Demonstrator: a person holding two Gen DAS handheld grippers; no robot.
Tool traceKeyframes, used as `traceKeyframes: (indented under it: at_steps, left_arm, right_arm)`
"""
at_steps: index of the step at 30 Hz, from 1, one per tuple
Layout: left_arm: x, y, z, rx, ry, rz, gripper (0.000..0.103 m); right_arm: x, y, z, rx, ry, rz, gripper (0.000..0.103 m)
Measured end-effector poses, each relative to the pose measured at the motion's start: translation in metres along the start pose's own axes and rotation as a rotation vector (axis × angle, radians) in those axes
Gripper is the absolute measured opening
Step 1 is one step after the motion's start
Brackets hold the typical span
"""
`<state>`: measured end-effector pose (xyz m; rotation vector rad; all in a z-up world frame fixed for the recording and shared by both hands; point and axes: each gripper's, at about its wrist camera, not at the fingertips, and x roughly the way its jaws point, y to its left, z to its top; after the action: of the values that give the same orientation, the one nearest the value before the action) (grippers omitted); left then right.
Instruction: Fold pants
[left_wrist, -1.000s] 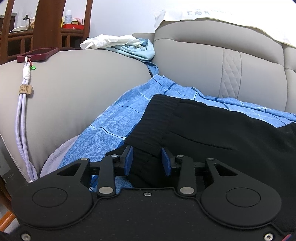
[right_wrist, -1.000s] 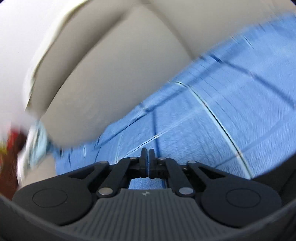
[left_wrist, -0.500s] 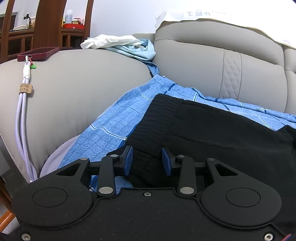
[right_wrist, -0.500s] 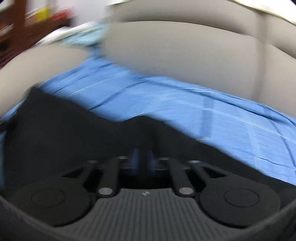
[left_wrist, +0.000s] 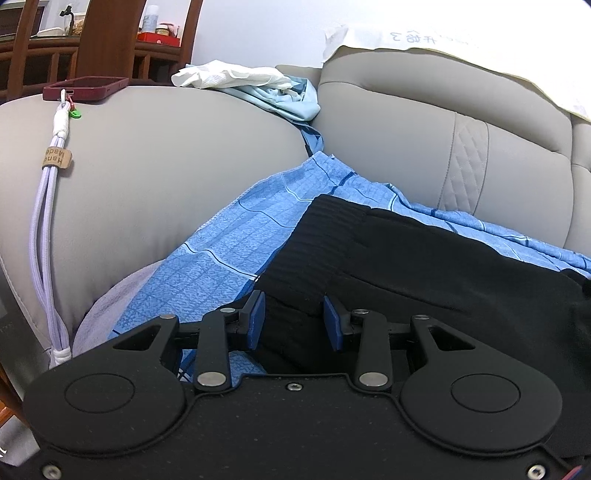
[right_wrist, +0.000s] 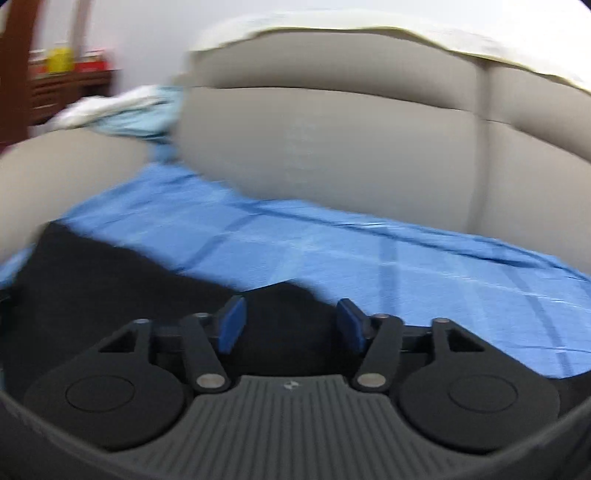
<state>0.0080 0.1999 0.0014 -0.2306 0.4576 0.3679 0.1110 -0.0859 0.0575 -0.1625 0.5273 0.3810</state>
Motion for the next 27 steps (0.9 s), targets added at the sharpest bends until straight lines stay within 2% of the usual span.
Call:
traceKeyframes:
  at_steps: [4, 8, 10, 12, 15, 18, 21, 22, 24, 25, 26, 27]
  left_arm:
    - [0.002, 0.005, 0.002, -0.031, 0.006, -0.019, 0.035]
    - [-0.003, 0.018, 0.009, -0.124, 0.004, -0.072, 0.034]
    - [-0.016, 0.021, 0.012, -0.143, -0.024, -0.112, 0.032]
    - [-0.030, 0.018, 0.014, -0.110, -0.021, -0.160, 0.035]
    - [-0.044, 0.013, 0.014, -0.119, 0.074, -0.268, 0.038]
    - [-0.050, 0.008, 0.007, -0.164, 0.176, -0.385, 0.039]
    - [-0.049, 0.001, -0.001, -0.197, 0.229, -0.414, 0.039]
    - [-0.047, -0.001, -0.003, -0.205, 0.241, -0.396, 0.039]
    - [-0.041, -0.002, -0.005, -0.232, 0.248, -0.339, 0.041]
    - [-0.039, -0.002, -0.006, -0.246, 0.238, -0.305, 0.046]
    - [-0.038, -0.001, -0.006, -0.259, 0.218, -0.268, 0.049]
    - [-0.038, 0.001, -0.007, -0.273, 0.196, -0.239, 0.055]
  right_arm:
    - [-0.030, 0.039, -0.024, -0.111, 0.005, 0.084, 0.078]
    - [-0.063, 0.070, -0.056, -0.248, 0.016, 0.131, 0.086]
    - [-0.076, 0.084, -0.071, -0.328, 0.028, 0.114, 0.086]
    - [-0.083, 0.091, -0.085, -0.377, 0.027, 0.057, 0.086]
    - [-0.085, 0.093, -0.098, -0.411, 0.041, 0.000, 0.086]
    - [-0.089, 0.095, -0.102, -0.428, 0.030, -0.006, 0.086]
    - [-0.082, 0.093, -0.101, -0.415, 0.001, -0.052, 0.086]
    - [-0.077, 0.091, -0.096, -0.394, -0.005, -0.063, 0.084]
    - [-0.072, 0.086, -0.092, -0.336, -0.010, -0.064, 0.065]
    - [-0.069, 0.085, -0.090, -0.311, -0.005, -0.054, 0.057]
    - [-0.068, 0.085, -0.090, -0.299, -0.005, -0.047, 0.044]
    - [-0.068, 0.087, -0.090, -0.298, -0.009, -0.043, 0.024]
